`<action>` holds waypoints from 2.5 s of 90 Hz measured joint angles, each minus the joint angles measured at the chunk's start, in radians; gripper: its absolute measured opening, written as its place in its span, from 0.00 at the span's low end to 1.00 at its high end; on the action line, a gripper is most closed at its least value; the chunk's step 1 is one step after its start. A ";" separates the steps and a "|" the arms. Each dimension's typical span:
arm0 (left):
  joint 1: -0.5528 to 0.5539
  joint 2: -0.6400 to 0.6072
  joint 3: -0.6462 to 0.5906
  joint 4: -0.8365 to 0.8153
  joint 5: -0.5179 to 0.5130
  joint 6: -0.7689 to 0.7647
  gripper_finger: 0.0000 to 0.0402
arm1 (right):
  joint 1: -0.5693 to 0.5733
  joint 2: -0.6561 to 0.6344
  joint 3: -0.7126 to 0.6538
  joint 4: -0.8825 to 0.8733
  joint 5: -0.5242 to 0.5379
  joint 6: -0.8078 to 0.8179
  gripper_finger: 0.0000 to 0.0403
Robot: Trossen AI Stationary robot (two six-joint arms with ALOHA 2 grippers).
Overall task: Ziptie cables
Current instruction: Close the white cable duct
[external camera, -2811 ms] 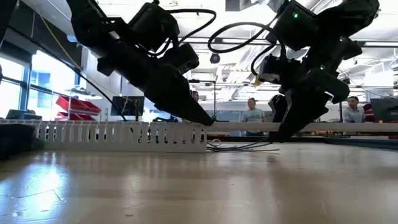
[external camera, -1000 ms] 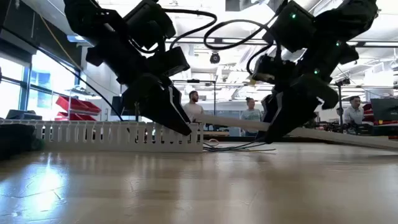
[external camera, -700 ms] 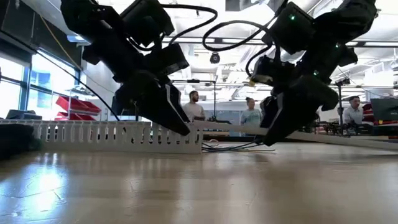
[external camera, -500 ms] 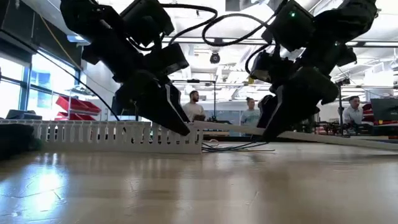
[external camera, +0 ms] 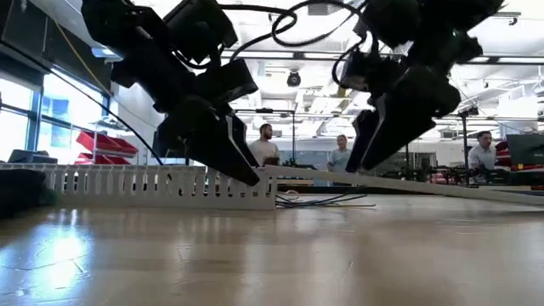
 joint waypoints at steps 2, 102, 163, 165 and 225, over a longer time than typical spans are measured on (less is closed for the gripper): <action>0.000 0.000 0.000 0.000 0.000 0.000 0.61 | 0.010 -0.007 0.000 -0.010 0.020 -0.007 0.77; 0.002 0.000 -0.001 0.000 -0.020 -0.036 0.61 | 0.100 -0.092 -0.194 0.015 0.146 0.277 0.54; 0.000 -0.010 -0.002 -0.006 0.030 0.057 0.61 | 0.096 -0.092 -0.104 -0.133 0.114 0.234 0.56; -0.001 -0.010 -0.002 -0.006 0.015 0.057 0.61 | 0.096 -0.092 -0.104 -0.133 0.115 0.236 0.56; -0.006 -0.012 0.000 -0.022 -0.010 0.042 0.61 | 0.096 -0.091 -0.102 -0.129 0.085 0.233 0.55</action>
